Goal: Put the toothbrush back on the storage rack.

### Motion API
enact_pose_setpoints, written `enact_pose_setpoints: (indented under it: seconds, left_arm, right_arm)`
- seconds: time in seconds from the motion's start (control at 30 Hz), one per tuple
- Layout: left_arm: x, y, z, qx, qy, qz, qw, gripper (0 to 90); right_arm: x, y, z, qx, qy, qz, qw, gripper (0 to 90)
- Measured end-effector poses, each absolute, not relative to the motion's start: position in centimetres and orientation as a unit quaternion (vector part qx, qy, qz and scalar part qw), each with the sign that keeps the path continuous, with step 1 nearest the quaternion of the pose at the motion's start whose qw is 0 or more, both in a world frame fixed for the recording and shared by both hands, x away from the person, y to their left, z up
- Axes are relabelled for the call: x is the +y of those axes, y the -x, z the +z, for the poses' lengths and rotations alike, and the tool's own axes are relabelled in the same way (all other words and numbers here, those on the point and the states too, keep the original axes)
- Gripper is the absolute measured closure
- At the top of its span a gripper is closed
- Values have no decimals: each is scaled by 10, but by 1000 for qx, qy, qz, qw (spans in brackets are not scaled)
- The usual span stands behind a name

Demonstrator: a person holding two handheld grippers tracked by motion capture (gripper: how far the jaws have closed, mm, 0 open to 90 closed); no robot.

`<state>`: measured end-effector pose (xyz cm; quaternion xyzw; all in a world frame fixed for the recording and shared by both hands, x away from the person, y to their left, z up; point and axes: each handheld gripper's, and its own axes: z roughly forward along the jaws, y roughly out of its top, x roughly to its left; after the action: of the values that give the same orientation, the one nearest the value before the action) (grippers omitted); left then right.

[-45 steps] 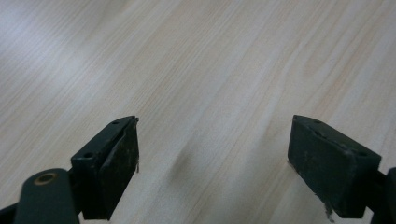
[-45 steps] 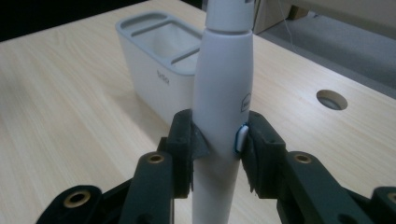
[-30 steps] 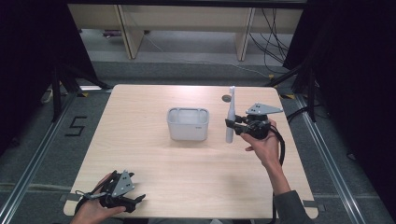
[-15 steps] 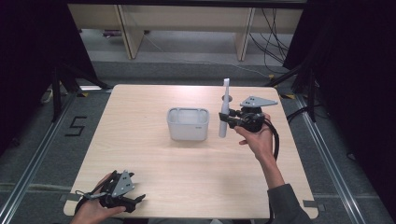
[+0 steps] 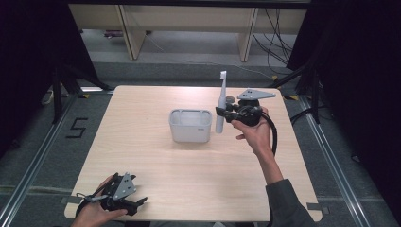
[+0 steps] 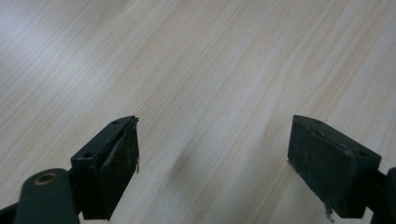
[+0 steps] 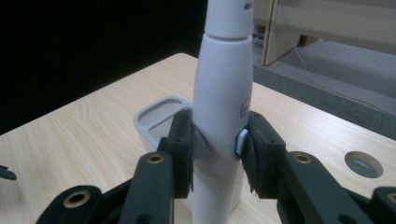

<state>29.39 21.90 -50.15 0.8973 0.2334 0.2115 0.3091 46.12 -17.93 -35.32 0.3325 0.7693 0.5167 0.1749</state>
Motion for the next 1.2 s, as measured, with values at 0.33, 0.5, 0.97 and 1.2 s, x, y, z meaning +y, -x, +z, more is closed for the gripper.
enact_pose_setpoints:
  seconds: [0.33,0.5,0.97,1.2]
  left_arm:
    - [219,-294,-501,234,-897,211,310,162]
    - [219,-294,-502,232,-898,211,309,162]
    - [219,-294,-501,233,-898,210,309,162]
    - [218,-293,-502,235,-896,209,315,162]
  right_arm:
    - [-170,-465,-344,773,-331,515,166,669]
    - [-164,-473,-342,770,-328,522,165,669]
    - [-149,-493,-339,767,-335,515,183,669]
    - [-142,-502,-341,765,-342,517,178,669]
